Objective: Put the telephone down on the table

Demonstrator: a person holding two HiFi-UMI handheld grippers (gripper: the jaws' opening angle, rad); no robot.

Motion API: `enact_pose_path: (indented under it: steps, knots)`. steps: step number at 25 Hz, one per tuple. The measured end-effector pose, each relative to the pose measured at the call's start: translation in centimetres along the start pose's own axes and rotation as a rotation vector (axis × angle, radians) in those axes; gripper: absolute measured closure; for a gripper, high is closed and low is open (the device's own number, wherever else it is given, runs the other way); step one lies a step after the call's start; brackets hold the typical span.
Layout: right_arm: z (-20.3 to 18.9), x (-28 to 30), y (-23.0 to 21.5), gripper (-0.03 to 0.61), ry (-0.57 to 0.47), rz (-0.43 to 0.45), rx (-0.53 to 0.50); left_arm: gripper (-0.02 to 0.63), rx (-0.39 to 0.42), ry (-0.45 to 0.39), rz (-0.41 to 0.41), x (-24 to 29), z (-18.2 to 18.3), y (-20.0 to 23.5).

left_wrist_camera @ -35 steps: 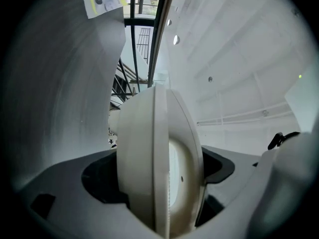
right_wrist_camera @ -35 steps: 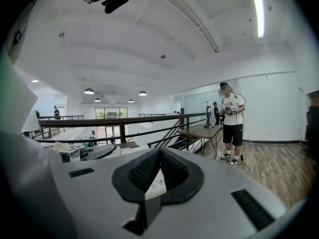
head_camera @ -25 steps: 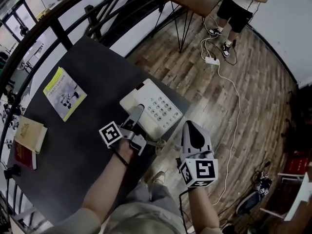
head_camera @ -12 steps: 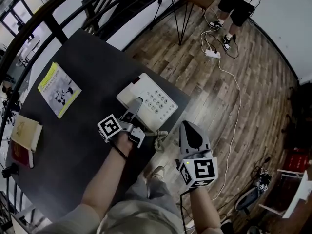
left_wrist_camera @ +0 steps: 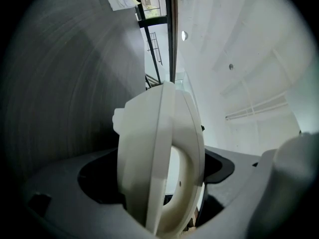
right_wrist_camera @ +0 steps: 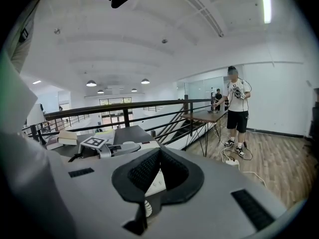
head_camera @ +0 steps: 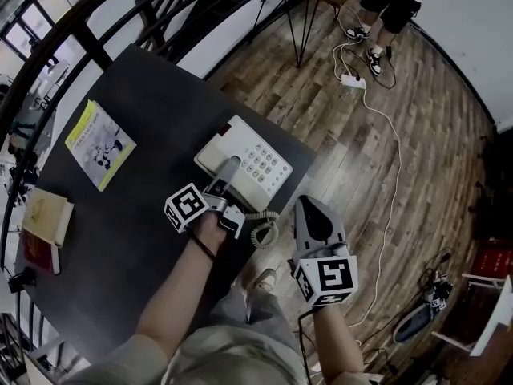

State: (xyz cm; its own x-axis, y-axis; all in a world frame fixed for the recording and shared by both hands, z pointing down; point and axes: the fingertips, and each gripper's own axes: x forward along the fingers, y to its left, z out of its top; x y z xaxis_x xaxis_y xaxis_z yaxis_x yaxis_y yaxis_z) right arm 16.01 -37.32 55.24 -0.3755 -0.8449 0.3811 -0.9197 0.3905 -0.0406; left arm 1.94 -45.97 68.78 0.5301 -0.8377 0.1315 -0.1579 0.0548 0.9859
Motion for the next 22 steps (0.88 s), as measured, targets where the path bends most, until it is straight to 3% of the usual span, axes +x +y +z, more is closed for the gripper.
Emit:
enact_pose_path:
  steps: [10,19,22]
  knots:
    - [-0.1,0.0,1.1,0.577,0.021,0.036,-0.026,0.178,-0.004,0.01,0.234,-0.8,-0.4,1.5]
    - [0.1,-0.5,2.1,0.577,0.032,0.047,-0.023,0.178,-0.043,0.096,0.489,-2.4,-1.2,3.0]
    - [0.3,-0.6,2.3,0.577,0.038,0.051,-0.023,0.178,-0.057,0.119,0.522,-2.8,-0.9,2.7]
